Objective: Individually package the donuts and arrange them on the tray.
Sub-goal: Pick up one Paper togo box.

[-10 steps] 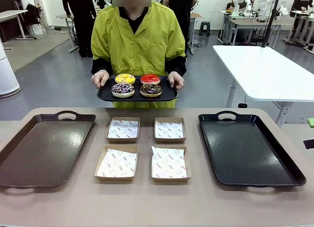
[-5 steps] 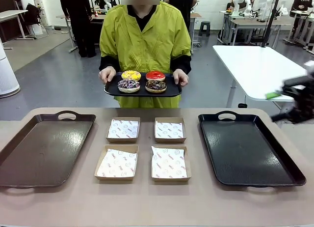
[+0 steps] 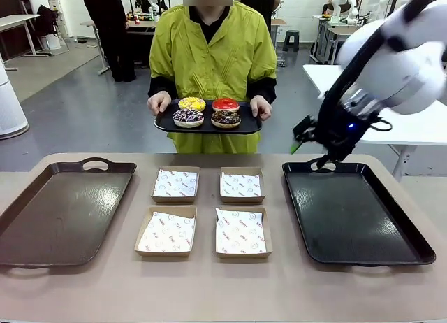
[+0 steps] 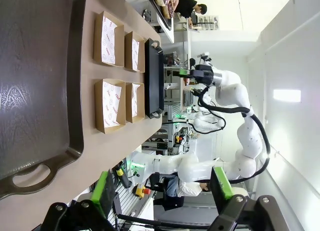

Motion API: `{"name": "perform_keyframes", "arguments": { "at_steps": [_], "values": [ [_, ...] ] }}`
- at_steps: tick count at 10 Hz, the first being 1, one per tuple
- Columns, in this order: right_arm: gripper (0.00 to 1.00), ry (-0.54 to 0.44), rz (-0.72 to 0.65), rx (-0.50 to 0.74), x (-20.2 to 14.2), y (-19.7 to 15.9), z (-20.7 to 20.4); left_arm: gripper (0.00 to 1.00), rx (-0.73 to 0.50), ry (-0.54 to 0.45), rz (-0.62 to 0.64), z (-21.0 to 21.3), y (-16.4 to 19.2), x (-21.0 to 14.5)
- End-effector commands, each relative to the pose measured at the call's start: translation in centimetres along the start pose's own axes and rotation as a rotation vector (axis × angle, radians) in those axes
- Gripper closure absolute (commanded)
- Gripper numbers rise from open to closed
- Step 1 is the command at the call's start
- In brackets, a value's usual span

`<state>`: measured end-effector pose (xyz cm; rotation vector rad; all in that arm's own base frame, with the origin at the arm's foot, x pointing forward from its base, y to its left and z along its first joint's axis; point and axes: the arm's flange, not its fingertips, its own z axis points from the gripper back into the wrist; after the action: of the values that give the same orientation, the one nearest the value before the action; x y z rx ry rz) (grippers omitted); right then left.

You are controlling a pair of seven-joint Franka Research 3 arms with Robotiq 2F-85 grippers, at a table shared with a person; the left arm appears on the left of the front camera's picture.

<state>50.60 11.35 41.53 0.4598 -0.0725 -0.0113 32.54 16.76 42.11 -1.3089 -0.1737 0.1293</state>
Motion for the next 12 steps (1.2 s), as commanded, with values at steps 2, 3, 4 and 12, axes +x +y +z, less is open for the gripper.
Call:
{"name": "perform_keyframes", "arguments": {
  "at_steps": [2, 3, 4, 12],
  "values": [
    [0.00, 0.036, 0.034, -0.182, 1.2, 2.5, -4.2, 0.00, -0.019, -0.007, -0.003, 0.3, -0.1, -0.1],
    [0.00, 0.038, 0.050, -0.180, 0.7, 3.1, -4.5, 0.00, -0.019, -0.007, -0.003, 0.3, -0.1, -0.1],
    [0.00, 0.040, 0.060, -0.102, 0.1, 3.3, -3.8, 0.00, -0.019, -0.007, -0.003, 0.3, -0.1, -0.1],
    [0.00, 0.065, 0.065, -0.306, 1.2, 5.0, -6.5, 0.00, -0.019, -0.007, -0.003, 0.3, -0.1, -0.1]
  ]
}}
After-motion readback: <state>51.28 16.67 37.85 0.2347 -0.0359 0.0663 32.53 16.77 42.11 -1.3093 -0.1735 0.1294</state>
